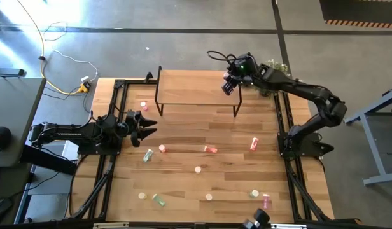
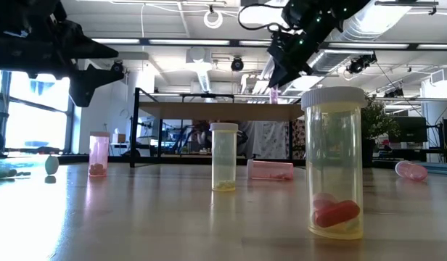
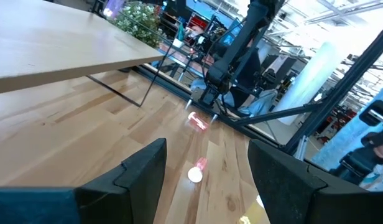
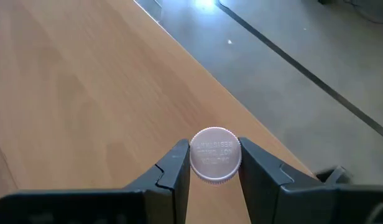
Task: Pick and place medicine bottles onto shelf by color
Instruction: Put the middle purple pill bottle on the shelf
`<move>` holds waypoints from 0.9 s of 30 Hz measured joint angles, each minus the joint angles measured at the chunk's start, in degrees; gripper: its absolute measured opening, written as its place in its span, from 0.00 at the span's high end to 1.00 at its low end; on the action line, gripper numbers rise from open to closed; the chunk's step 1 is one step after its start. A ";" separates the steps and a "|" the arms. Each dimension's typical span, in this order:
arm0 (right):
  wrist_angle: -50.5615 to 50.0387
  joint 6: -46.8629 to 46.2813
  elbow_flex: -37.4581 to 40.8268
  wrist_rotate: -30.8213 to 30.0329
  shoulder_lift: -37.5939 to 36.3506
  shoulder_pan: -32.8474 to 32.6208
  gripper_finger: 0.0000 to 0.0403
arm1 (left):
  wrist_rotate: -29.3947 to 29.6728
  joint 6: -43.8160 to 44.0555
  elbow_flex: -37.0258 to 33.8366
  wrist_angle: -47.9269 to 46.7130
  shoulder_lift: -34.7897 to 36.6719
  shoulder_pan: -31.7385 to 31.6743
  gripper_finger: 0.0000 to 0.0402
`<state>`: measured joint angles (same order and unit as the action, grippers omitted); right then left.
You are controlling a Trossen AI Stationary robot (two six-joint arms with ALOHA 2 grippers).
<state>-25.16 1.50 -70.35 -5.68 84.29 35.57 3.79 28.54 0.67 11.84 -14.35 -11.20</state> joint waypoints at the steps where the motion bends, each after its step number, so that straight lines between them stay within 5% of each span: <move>1: 0.01 0.02 0.01 -0.05 0.46 0.08 0.75 | 0.09 -0.01 0.00 0.00 0.00 -0.01 0.46; 27: 0.93 -1.57 0.02 1.21 2.45 1.58 0.75 | 0.09 1.30 0.00 0.00 0.00 -0.02 0.46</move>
<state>-24.23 -0.08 -70.32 -4.47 86.74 37.15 3.88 29.85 0.67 11.84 -14.35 -11.22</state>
